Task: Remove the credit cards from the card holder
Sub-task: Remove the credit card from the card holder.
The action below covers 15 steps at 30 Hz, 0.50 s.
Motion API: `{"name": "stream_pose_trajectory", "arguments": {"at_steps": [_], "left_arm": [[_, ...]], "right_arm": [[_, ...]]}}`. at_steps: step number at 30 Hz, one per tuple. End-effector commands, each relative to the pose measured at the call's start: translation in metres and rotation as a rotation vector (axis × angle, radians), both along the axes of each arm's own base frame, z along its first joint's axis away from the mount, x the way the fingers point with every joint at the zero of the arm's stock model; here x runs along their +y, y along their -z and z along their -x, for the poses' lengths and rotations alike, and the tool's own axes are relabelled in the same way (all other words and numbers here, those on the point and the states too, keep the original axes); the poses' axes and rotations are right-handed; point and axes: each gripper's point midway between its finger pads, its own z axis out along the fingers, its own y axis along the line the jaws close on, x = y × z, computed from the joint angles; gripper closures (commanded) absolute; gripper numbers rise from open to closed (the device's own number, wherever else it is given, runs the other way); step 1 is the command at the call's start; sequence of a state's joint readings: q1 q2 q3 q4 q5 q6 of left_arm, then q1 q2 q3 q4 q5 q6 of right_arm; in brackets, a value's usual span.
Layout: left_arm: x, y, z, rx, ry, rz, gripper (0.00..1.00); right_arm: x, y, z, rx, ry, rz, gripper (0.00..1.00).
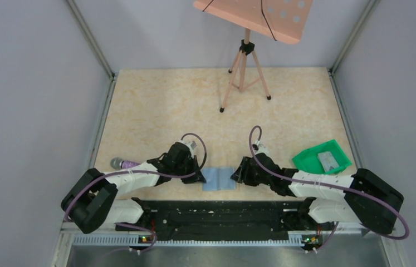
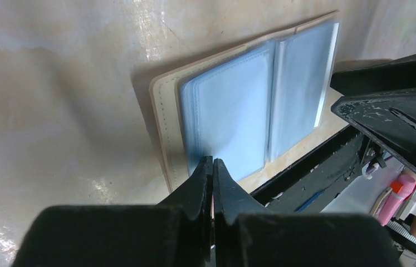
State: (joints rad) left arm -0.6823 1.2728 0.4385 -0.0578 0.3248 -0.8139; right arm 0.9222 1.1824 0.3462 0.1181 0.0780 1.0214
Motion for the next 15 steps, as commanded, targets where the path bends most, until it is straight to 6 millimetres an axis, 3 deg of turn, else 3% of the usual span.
{"name": "stream_pose_trajectory", "arguments": {"at_steps": [1,8,15], "left_arm": [[-0.002,0.002,-0.006,-0.023,-0.008,0.009,0.97],[0.0,0.006,-0.003,-0.009,-0.007,0.003,0.97],[0.001,0.0,-0.006,-0.034,-0.014,0.003,0.97]], "right_arm": [[0.011,-0.003,-0.005,-0.027,-0.04,-0.039,0.56],[0.016,-0.004,-0.004,-0.029,-0.072,-0.037,0.57],[0.014,-0.022,-0.011,-0.071,-0.058,-0.027,0.61]]}}
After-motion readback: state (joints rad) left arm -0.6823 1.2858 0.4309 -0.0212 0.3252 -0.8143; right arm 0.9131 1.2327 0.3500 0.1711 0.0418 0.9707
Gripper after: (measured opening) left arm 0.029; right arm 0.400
